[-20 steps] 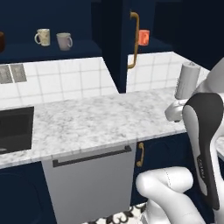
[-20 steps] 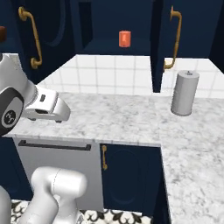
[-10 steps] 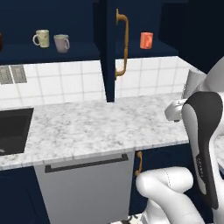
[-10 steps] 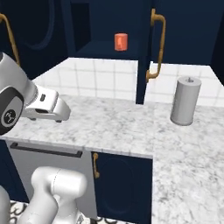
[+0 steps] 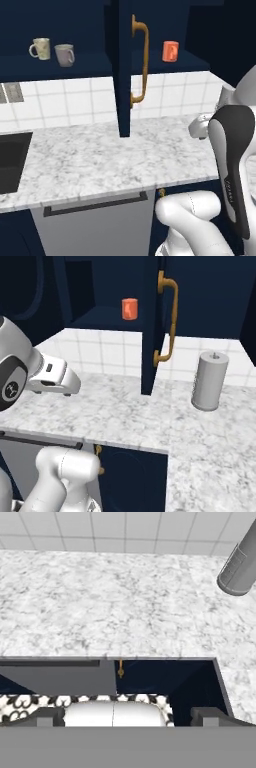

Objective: Gather all objects into one cabinet and sort the glasses and bowls to opposite sides.

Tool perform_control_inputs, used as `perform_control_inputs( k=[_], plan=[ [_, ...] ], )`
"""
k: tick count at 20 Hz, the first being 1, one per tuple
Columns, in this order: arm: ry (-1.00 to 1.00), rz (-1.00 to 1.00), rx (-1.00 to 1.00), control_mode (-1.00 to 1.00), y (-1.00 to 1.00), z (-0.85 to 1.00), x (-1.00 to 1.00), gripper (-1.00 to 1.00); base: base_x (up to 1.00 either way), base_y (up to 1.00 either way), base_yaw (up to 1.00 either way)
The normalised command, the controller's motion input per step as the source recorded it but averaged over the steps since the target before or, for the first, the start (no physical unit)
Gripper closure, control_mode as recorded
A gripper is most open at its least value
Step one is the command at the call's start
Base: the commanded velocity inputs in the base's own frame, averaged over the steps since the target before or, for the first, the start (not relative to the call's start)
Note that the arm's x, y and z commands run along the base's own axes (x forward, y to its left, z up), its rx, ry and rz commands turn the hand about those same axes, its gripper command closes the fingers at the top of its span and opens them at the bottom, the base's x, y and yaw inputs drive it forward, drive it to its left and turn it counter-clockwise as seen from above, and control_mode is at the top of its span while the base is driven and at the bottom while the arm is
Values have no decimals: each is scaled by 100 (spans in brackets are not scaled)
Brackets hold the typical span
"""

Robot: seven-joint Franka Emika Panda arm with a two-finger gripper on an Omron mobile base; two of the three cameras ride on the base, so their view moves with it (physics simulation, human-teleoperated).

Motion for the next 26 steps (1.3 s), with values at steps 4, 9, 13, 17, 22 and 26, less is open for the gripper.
perform_control_inputs(
  k=[4,9,13,17,22,26],
  plan=[
    [0,0,0,100,0,0,0,-100,43,-23,-12],
    [0,0,0,100,0,0,0,-100,31,-13,-11],
    [0,0,0,100,0,0,0,-100,18,-5,-2],
    [0,0,0,100,0,0,0,-100,23,-5,0],
    [-25,5,0,-100,-5,29,12,-100,5,-2,0],
    [-36,4,5,-100,-16,52,47,-100,0,0,0]
  ],
)
